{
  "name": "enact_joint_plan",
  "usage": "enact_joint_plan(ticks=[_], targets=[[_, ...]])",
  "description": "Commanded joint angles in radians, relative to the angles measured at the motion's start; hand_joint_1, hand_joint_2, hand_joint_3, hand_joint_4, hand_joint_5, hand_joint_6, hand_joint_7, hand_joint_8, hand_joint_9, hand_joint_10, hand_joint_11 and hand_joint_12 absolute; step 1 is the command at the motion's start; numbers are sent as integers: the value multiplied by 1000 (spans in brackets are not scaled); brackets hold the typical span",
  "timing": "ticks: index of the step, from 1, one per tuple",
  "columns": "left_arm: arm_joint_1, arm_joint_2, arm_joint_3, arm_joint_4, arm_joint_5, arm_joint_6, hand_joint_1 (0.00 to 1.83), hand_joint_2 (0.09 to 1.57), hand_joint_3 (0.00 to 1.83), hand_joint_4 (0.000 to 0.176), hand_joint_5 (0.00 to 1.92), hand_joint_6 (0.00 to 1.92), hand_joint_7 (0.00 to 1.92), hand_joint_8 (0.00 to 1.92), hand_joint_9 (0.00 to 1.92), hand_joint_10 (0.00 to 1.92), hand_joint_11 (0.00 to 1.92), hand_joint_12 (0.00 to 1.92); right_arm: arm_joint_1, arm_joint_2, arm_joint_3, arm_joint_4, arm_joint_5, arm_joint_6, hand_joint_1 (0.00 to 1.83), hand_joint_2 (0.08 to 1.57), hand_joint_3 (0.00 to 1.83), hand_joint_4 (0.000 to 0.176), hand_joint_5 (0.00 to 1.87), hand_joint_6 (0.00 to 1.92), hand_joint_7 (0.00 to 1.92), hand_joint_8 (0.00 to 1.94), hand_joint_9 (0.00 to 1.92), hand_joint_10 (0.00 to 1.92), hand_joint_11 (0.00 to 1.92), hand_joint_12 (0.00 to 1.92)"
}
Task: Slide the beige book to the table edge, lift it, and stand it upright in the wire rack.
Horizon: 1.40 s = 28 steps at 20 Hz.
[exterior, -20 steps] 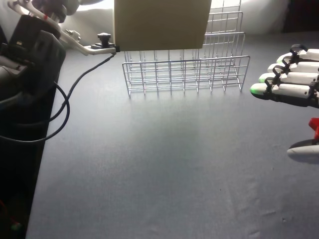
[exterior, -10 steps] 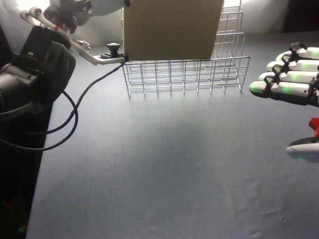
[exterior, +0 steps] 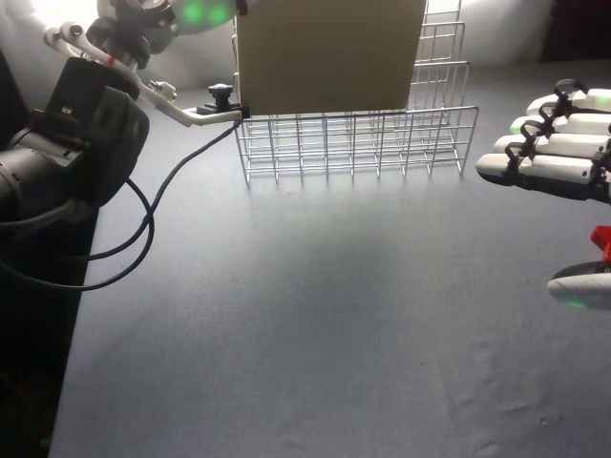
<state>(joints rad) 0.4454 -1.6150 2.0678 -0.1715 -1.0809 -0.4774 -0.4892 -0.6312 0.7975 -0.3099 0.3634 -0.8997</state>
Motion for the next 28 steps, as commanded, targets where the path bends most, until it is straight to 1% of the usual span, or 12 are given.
enact_joint_plan(ticks=[1,2,4,8,11,14,16,17,20,22,27,28], targets=[[-10,1,18,-34,-131,-28,1225,1207,2,0,738,1164,900,1404,1018,1468,872,1707,15,3,-1,16,114,-2,178,1204,0,0,120,0,157,3,150,5,0,345],[-9,-3,26,-35,-132,-34,1223,1211,2,0,733,1168,892,1422,1008,1480,861,1716,15,3,-1,16,115,-2,182,1199,0,0,124,1,168,4,162,7,0,358],[-7,-13,45,-35,-135,-45,1223,1212,2,0,736,1155,887,1437,1014,1493,866,1723,15,2,-1,16,116,-2,163,1200,0,0,91,1,106,4,96,5,0,200],[-3,-27,72,-35,-144,-62,1226,1206,0,0,744,1146,905,1399,1016,1473,865,1712,17,1,-1,16,116,-2,144,1202,0,0,60,1,54,0,33,1,0,41],[5,-37,86,-46,-149,-71,1224,1209,1,0,744,1146,891,1427,1011,1489,864,1725,18,0,-1,16,116,-2,132,1199,0,0,46,0,38,0,16,0,0,5],[11,-46,101,-50,-156,-80,1221,1214,2,0,734,1159,883,1440,1002,1493,851,1732,19,-1,-1,16,116,-2,139,1198,0,0,55,4,42,2,19,2,8,4],[19,-49,105,-63,-163,-82,1227,1204,0,0,753,1142,906,1393,1018,1440,875,1677,21,-3,0,16,116,-2,177,1192,0,0,69,8,50,4,26,5,20,10],[23,-52,107,-73,-168,-82,1228,1200,0,0,767,1120,907,1396,1027,1443,881,1680,21,-4,0,16,116,-2,137,1189,0,0,52,3,49,3,33,6,18,11],[31,-65,122,-77,-177,-91,1223,1209,2,0,737,1154,896,1412,989,1423,835,1680,22,-6,0,16,116,-2,129,1194,1,0,61,3,61,2,38,3,12,16],[36,-74,134,-78,-180,-101,1226,1205,0,0,748,1133,904,1404,1010,1427,858,1673,23,-8,0,16,117,-3,120,1196,2,0,52,0,64,3,38,2,14,20],[53,-94,156,-78,-191,-121,1217,1221,3,0,712,1188,879,1446,1003,1479,856,1720,24,-14,0,16,121,-6,155,1193,1,0,57,1,84,2,51,3,9,33],[55,-97,159,-79,-192,-124,1226,1205,0,0,744,1158,908,1385,999,1437,840,1696,24,-15,0,16,123,-7,154,1194,1,0,64,4,90,4,55,4,9,35]])
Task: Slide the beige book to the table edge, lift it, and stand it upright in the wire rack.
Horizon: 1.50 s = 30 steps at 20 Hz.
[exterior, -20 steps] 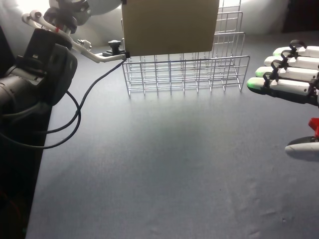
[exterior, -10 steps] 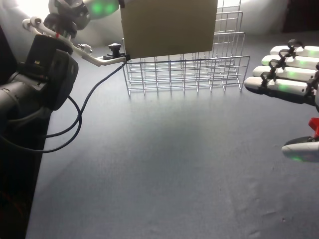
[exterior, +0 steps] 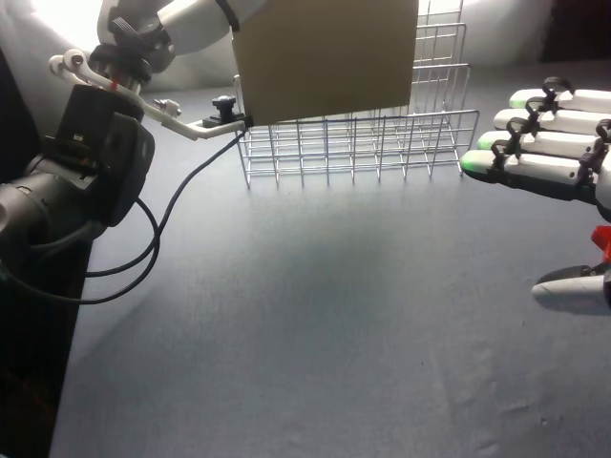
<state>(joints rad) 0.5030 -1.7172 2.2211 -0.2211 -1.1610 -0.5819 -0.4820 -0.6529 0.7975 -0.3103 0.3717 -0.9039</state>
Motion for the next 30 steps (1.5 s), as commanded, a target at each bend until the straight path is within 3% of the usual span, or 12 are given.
enact_joint_plan(ticks=[1,4,8,10,13,14,15,19,22,28,30], targets=[[0,1,11,-32,-114,-22,1228,1202,0,0,748,1153,915,1371,996,1423,832,1685,17,5,1,16,116,-4,157,1196,2,0,67,4,89,3,54,3,5,35],[3,-8,26,-42,-123,-28,1234,1192,0,0,768,1111,930,1355,1024,1385,851,1652,17,-1,3,16,119,-5,108,1202,2,0,50,0,83,0,44,1,0,24],[5,-13,48,-43,-137,-37,1236,1187,0,0,786,1088,930,1357,1028,1409,867,1669,17,-12,8,16,129,-9,171,1189,0,0,72,8,107,9,77,13,31,27],[7,-13,52,-43,-142,-42,1235,1187,0,0,797,1084,918,1378,1017,1501,879,1734,17,-15,10,16,132,-10,175,1172,0,0,101,6,113,4,99,3,0,175],[4,-13,56,-43,-150,-44,1247,1163,0,0,858,1004,959,1305,1065,1384,926,1637,16,-16,11,16,133,-10,152,1188,3,0,72,1,96,1,55,0,0,53],[-3,-16,64,-43,-160,-44,1252,1153,0,0,873,982,983,1265,1095,1326,933,1610,16,-16,11,16,133,-10,159,1181,1,0,90,0,107,1,67,0,0,109],[-7,-16,68,-43,-162,-44,1246,1164,0,0,829,1048,972,1277,1078,1295,897,1607,16,-16,11,16,133,-10,175,1184,2,0,78,1,94,2,61,0,0,57],[-34,-25,101,-43,-176,-44,1251,1153,0,0,856,1007,987,1256,1085,1297,943,1586,17,-16,12,16,134,-10,186,1194,3,0,135,8,137,2,104,5,0,259],[-40,-33,117,-66,-192,-41,1253,1147,0,0,873,977,985,1262,1095,1339,989,1586,17,-16,12,16,136,-10,197,1188,0,0,166,13,148,4,102,3,0,269],[-25,-34,102,-83,-209,-29,1256,1139,0,0,880,959,1015,1209,1099,1237,937,1566,17,-18,12,16,139,-10,182,1194,0,0,163,2,149,1,119,3,0,344],[-18,-34,97,-92,-220,-28,1253,1146,2,0,856,994,1003,1225,1098,1240,928,1566,17,-18,12,16,139,-10,210,1193,0,0,162,0,151,0,118,1,0,265]])
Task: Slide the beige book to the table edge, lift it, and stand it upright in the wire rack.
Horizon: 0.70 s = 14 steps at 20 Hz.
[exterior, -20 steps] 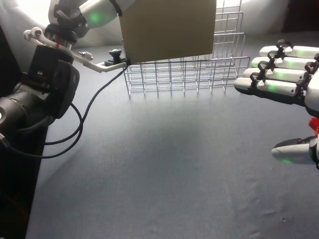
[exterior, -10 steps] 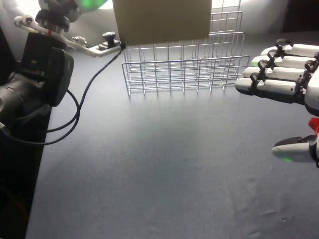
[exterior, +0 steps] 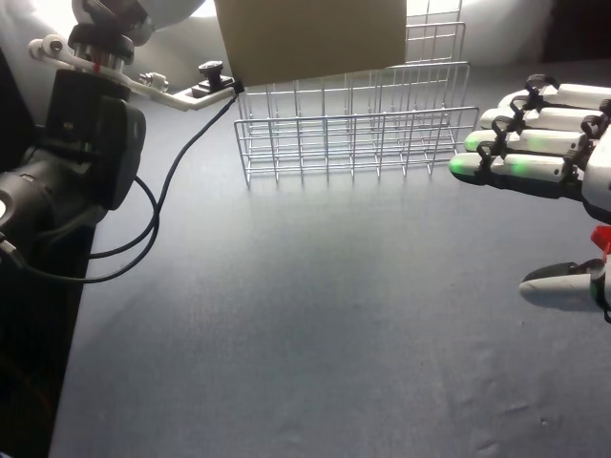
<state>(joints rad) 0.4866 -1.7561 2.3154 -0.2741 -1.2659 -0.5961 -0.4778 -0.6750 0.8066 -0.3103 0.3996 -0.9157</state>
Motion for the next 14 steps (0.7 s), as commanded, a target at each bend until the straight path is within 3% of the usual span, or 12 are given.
enact_joint_plan(ticks=[1,4,6,9,12,14], targets=[[2,5,0,-42,-117,-13,1253,1145,1,0,860,988,1004,1223,1096,1243,928,1553,13,3,3,16,111,1,204,1195,1,0,145,1,147,0,120,1,0,221],[13,4,-3,-45,-127,-13,1258,1132,0,0,912,920,1013,1208,1088,1294,937,1569,13,1,3,16,113,0,202,1179,0,0,129,0,155,0,110,0,0,218],[21,1,-1,-57,-135,-13,1247,1158,6,0,842,1003,967,1292,1047,1326,883,1596,13,-2,3,16,114,-1,153,1191,1,0,74,0,118,0,81,0,0,86],[31,-8,1,-67,-143,-13,1242,1170,2,0,820,1033,950,1313,1034,1302,838,1603,13,-4,3,16,116,-3,104,1207,5,0,67,2,112,0,72,0,0,70],[42,-17,3,-77,-154,-13,1248,1157,0,0,844,1008,977,1256,1062,1254,855,1556,13,-8,3,16,118,-6,93,1206,0,0,64,2,146,2,124,5,0,279],[48,-21,2,-79,-157,-13,1252,1149,0,0,858,983,987,1227,1042,1184,855,1483,13,-9,3,16,120,-6,101,1198,0,0,81,4,147,1,133,4,0,282]])
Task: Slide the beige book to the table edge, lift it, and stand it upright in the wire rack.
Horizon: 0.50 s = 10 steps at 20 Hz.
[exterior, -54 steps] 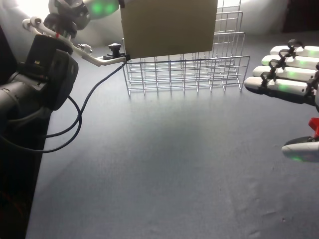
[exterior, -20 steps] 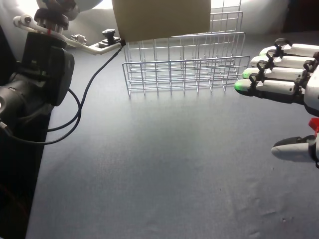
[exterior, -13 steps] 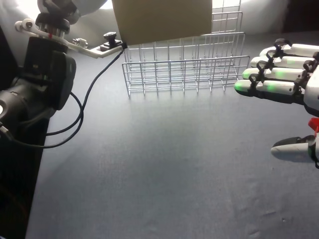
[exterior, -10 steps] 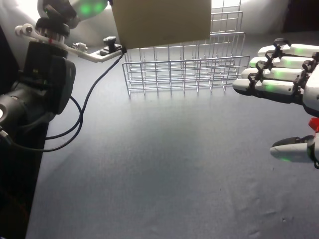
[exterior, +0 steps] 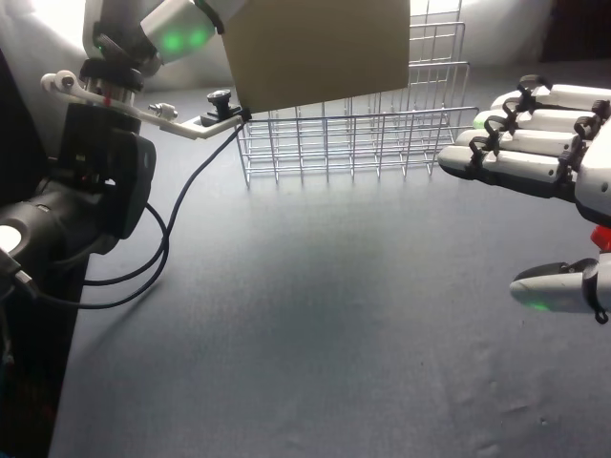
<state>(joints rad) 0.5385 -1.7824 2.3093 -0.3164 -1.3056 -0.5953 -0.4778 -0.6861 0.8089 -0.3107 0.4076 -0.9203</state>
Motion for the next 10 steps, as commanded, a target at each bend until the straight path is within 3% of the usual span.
enact_joint_plan(ticks=[1,6,10], targets=[[0,4,7,-36,-118,-14,1250,1151,1,0,851,995,985,1229,1047,1168,852,1469,13,2,1,16,112,-1,98,1200,0,0,87,6,150,2,142,7,0,275],[12,4,10,-36,-123,-13,1261,1134,0,0,938,805,983,1268,1041,1250,849,1483,13,-1,1,16,118,-2,45,1200,0,0,76,2,143,0,146,0,0,148],[18,4,24,-47,-127,-13,1260,1139,1,0,918,833,979,1278,1069,1258,884,1444,13,-6,3,16,125,-4,77,1189,0,0,80,1,136,2,122,1,0,118]])
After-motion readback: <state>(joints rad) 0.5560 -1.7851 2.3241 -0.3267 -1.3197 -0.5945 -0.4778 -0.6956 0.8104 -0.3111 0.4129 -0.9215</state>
